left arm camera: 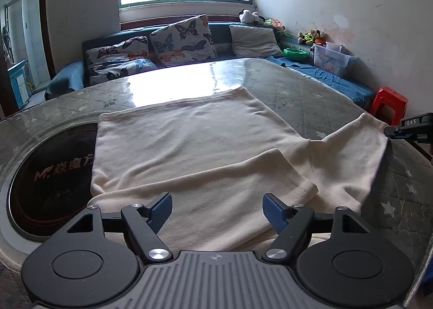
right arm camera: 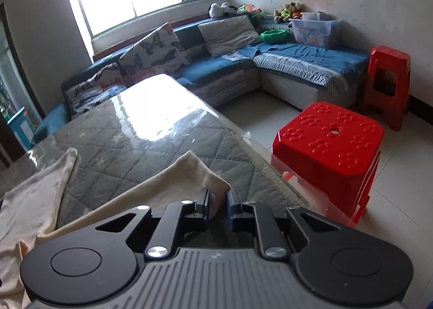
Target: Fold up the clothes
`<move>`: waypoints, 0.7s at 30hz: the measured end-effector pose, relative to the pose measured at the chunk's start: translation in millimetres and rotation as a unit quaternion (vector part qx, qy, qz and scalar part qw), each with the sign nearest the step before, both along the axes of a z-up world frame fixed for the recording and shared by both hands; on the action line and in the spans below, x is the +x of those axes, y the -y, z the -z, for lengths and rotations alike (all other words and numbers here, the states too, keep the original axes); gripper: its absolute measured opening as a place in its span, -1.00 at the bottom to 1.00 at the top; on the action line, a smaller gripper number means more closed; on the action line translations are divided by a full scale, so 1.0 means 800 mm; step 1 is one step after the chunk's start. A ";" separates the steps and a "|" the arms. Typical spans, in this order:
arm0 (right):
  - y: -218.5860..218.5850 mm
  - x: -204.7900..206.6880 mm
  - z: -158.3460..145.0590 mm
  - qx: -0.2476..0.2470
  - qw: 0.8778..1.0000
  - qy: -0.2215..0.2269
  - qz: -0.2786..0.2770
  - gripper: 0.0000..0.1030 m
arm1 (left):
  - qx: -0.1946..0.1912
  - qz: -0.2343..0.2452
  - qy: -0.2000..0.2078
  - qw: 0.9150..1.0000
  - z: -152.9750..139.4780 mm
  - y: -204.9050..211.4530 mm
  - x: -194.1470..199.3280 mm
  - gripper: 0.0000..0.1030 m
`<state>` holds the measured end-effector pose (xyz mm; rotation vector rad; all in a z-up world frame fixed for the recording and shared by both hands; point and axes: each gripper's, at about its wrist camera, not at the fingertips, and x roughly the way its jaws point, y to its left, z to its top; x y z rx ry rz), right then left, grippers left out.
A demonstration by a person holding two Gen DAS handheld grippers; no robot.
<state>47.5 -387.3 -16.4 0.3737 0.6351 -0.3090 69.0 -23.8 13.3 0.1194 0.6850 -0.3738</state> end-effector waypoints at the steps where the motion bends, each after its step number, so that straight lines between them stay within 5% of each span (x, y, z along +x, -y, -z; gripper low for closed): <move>1: 0.002 -0.001 0.001 0.000 1.000 0.003 0.003 -0.68 | 0.000 -0.001 0.000 1.000 0.000 0.000 0.000 0.49; 3: 0.006 0.000 0.004 0.005 1.000 0.006 0.002 -0.45 | 0.001 -0.002 -0.001 1.000 0.000 0.000 0.000 0.49; 5: 0.008 -0.001 0.004 0.007 1.000 0.015 0.001 0.18 | 0.002 -0.003 -0.002 1.000 -0.001 0.001 0.000 0.49; 6: 0.009 -0.002 0.003 0.007 1.000 0.020 0.001 0.21 | 0.003 -0.003 -0.002 1.000 -0.001 0.001 0.000 0.49; 10: 0.008 0.004 0.007 0.003 1.000 0.020 -0.001 0.17 | 0.004 -0.004 -0.003 1.000 -0.001 0.003 0.001 0.49; 17: -0.009 0.010 0.006 -0.023 1.000 0.005 -0.019 -0.81 | 0.005 -0.009 -0.003 1.000 0.000 0.004 0.001 0.49; 21: -0.012 0.004 -0.003 -0.017 1.000 0.010 -0.018 -0.85 | 0.006 -0.012 -0.002 1.000 0.000 0.002 0.002 0.49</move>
